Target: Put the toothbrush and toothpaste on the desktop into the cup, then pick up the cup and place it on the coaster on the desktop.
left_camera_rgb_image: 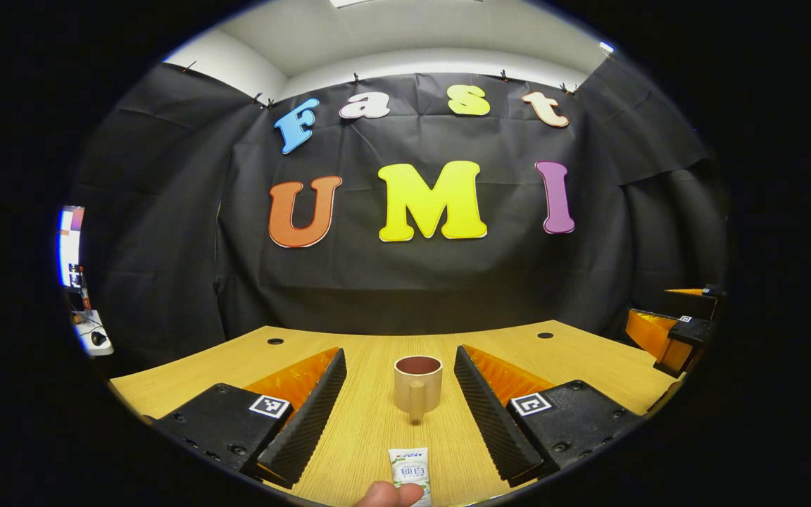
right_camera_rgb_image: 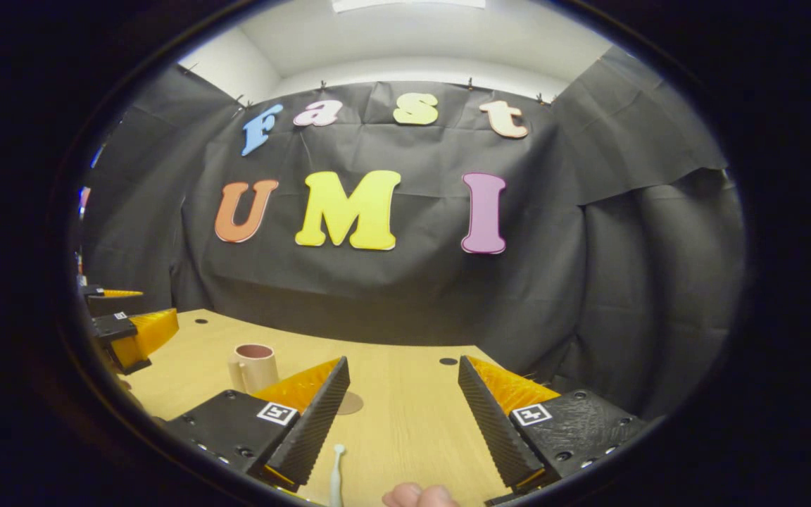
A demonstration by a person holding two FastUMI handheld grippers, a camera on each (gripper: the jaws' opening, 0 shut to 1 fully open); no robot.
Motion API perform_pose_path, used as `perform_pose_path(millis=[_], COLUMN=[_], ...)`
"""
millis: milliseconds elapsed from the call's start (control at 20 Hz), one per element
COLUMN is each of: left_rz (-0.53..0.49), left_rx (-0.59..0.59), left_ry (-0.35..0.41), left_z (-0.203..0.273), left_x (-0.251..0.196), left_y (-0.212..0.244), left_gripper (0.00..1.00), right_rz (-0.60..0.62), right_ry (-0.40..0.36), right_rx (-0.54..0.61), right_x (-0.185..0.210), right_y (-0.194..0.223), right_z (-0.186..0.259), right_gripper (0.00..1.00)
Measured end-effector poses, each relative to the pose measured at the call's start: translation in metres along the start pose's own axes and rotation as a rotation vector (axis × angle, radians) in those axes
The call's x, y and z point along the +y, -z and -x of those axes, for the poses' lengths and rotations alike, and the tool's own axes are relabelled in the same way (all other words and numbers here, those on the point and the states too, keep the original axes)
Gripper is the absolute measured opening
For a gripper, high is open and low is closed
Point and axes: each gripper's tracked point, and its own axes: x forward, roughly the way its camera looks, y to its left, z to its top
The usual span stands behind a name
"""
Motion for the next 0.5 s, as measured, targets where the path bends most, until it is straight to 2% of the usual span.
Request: perform_pose_path(millis=[500], left_rz=[0.0], left_rx=[0.001], left_ry=[0.0], left_z=[0.0024], left_x=[0.0029], left_y=[-0.0004], left_gripper=[0.98], right_rz=[-0.019], right_ry=[0.019], right_rx=[-0.016], right_x=[-0.0037], right_y=[-0.0051], right_z=[0.0028], right_gripper=[0.94])
